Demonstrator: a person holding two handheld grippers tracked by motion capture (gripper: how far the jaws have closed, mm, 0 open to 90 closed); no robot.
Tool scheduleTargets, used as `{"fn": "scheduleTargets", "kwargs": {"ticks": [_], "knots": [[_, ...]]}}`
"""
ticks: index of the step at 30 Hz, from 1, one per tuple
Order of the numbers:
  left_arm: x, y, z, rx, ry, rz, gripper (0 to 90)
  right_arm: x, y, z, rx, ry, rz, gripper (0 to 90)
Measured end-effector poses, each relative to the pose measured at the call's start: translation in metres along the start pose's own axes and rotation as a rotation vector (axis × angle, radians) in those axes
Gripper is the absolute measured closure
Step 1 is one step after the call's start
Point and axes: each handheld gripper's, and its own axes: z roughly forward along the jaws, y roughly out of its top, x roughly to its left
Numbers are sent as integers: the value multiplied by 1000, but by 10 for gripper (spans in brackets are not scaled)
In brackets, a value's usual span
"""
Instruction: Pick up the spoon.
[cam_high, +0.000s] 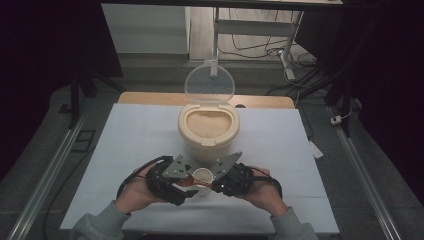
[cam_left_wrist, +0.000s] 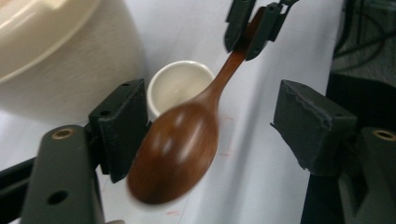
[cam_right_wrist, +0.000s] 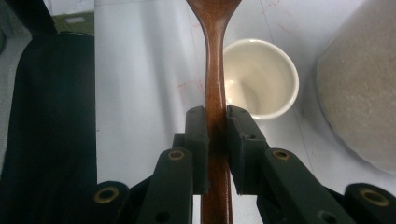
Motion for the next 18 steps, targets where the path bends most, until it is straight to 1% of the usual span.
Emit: {"fn": "scheduleTargets", "kwargs": {"ticks": [4,5,6,9,10,11,12,13,14,15,17,18], "knots": [[0,6,7,37,-34,25,321,5,5,1,12,-6,-30,789],[0,7,9,46,-47,32,350,7,6,2,12,-5,-42,789],[0,7,11,55,-56,36,350,7,6,2,12,-5,-42,789],[2,8,16,88,-78,45,393,8,7,3,24,-11,-63,789],[2,8,18,98,-84,48,408,9,7,3,24,-14,-64,789],[3,8,20,108,-87,51,425,10,8,3,32,-13,-75,789],[3,8,22,117,-89,54,460,12,9,4,29,-17,-86,788],[3,8,23,123,-92,57,460,12,9,4,29,-17,-86,788],[3,8,25,128,-97,62,481,12,9,4,30,-16,-90,788],[2,9,28,136,-102,69,513,14,10,4,32,-20,-105,789],[2,9,29,140,-103,72,527,15,11,4,36,-24,-111,789],[2,9,30,142,-106,74,555,17,11,5,29,-29,-124,789]]}}
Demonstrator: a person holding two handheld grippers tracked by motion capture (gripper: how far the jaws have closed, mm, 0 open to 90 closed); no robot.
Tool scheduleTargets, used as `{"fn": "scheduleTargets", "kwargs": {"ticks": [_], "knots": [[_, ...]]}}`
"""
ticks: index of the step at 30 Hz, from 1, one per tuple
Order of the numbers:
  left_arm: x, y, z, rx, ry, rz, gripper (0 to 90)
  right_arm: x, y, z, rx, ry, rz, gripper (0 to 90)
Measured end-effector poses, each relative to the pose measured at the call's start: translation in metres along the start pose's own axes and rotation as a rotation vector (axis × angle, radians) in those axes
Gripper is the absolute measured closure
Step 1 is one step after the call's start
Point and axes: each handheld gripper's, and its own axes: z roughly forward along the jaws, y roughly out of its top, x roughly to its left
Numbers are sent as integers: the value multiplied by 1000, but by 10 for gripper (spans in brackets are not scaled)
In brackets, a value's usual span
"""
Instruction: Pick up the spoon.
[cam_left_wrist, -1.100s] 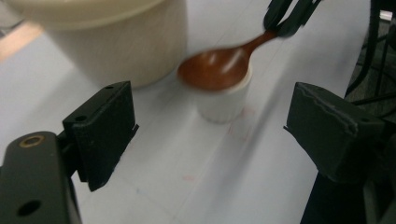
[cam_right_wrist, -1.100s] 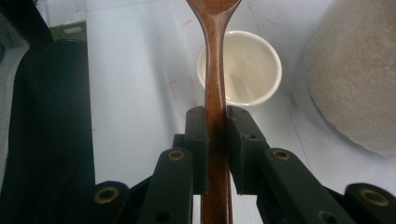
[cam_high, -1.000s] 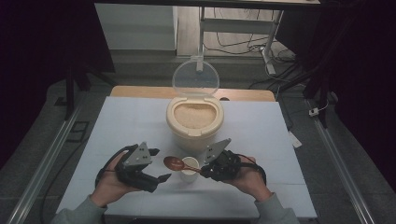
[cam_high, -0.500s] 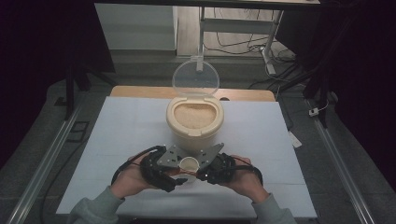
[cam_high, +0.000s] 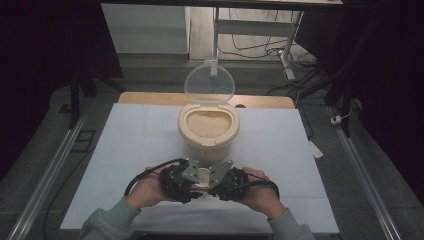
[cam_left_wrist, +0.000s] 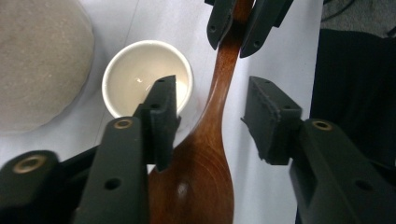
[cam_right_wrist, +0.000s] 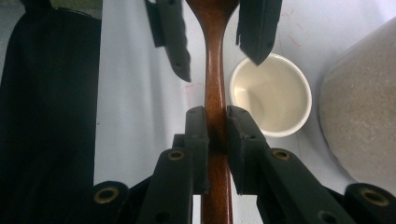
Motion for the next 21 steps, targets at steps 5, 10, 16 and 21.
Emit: {"fn": "scheduleTargets", "kwargs": {"ticks": [5,10,16,21], "knots": [[0,0,4,15,-9,20,620,2,2,-1,9,-9,-36,788],[1,-2,9,17,-44,28,722,6,2,-2,18,-17,-76,788],[1,-4,11,9,-68,38,769,9,2,-1,26,-41,-118,782],[3,-4,11,-2,-61,24,780,8,0,-2,2,-63,-101,764]]}}
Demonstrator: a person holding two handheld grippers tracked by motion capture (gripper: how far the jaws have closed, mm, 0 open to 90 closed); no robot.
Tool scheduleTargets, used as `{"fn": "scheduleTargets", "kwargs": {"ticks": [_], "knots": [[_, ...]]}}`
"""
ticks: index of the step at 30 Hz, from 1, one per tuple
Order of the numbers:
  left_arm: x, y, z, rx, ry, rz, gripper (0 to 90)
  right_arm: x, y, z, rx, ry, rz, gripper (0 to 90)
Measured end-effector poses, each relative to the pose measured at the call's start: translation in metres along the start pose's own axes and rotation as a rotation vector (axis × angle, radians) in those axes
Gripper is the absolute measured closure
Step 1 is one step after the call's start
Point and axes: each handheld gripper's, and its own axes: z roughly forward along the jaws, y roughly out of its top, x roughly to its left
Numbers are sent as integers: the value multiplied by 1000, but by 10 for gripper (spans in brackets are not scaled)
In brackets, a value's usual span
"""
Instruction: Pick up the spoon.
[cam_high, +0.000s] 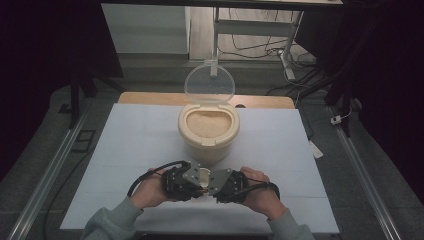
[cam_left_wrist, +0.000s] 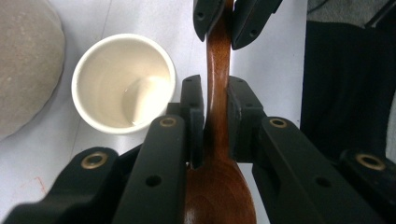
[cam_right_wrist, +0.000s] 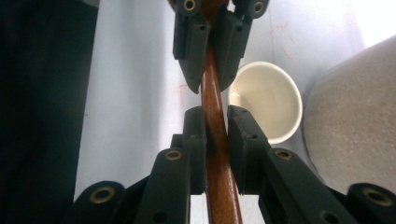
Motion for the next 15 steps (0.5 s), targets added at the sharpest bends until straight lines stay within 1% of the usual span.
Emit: {"fn": "scheduleTargets", "kwargs": {"ticks": [1,2,3,4,5,6,7,8,9,10,11,12,13,14,15], "knots": [[0,0,0,-4,9,-3,784,-1,-1,-1,-28,-16,25,732],[0,-1,-2,-10,16,-8,784,-1,-1,-1,-28,-16,25,732],[1,-1,-3,-17,22,-15,785,-3,-1,-2,-36,-19,40,699],[2,-2,-4,-23,29,-21,785,-4,-2,-3,-63,-31,62,667],[3,-3,-5,-29,33,-26,786,-8,-5,-7,-108,-59,111,633],[5,-4,-7,-41,44,-36,787,-9,-6,-10,-133,-74,142,607],[5,-4,-7,-41,44,-36,787,-11,-8,-12,-164,-80,171,590],[5,-5,-7,-47,47,-40,787,-11,-8,-12,-164,-80,171,590],[6,-5,-8,-48,49,-42,787,-13,-10,-15,-195,-89,202,573],[6,-6,-9,-53,52,-45,788,-16,-14,-19,-246,-111,252,545],[6,-6,-9,-60,55,-48,788,-16,-14,-19,-246,-111,252,545],[6,-7,-10,-65,59,-52,788,-17,-17,-22,-277,-129,288,525],[7,-7,-10,-67,60,-54,788,-17,-17,-22,-277,-129,288,525],[7,-7,-11,-70,61,-57,788,-18,-20,-24,-293,-149,312,519],[7,-8,-11,-72,63,-59,788,-18,-20,-24,-293,-149,312,519]]}}
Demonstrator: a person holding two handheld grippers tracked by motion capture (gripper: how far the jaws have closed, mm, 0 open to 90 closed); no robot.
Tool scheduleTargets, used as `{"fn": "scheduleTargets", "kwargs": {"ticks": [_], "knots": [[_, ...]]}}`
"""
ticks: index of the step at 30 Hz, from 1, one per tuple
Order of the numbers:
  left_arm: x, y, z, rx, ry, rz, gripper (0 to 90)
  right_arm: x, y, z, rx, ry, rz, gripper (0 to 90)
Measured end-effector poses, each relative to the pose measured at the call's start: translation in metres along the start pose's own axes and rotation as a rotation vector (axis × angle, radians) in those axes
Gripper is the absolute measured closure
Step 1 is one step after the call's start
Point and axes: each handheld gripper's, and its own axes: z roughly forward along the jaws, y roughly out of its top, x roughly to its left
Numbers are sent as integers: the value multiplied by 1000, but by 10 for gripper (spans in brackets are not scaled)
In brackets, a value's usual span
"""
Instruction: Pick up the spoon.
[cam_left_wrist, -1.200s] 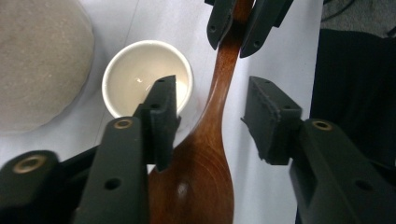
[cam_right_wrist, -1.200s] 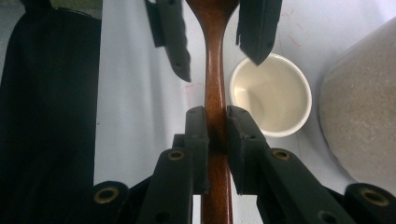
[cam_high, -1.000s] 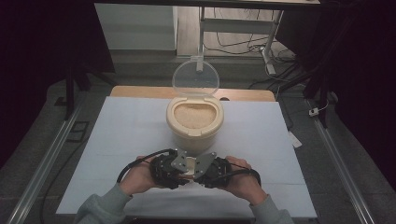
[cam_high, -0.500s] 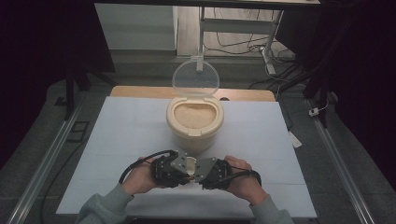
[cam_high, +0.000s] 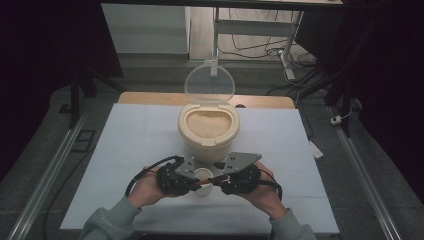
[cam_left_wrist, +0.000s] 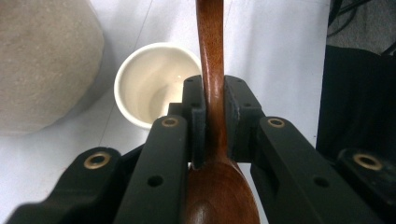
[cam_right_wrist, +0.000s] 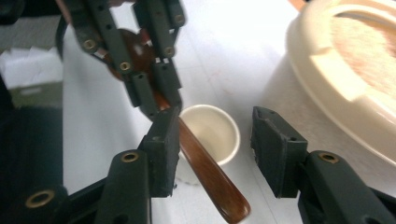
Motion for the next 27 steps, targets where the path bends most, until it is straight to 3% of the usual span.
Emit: {"fn": "scheduleTargets", "kwargs": {"ticks": [10,22,27], "knots": [[4,-5,-8,-44,33,-31,789,-11,-11,-19,-135,-83,209,447],[7,-9,-15,-91,64,-54,789,-16,-21,-24,-191,-137,302,404],[7,-10,-19,-130,97,-69,789,-16,-25,-24,-212,-131,343,389]]}}
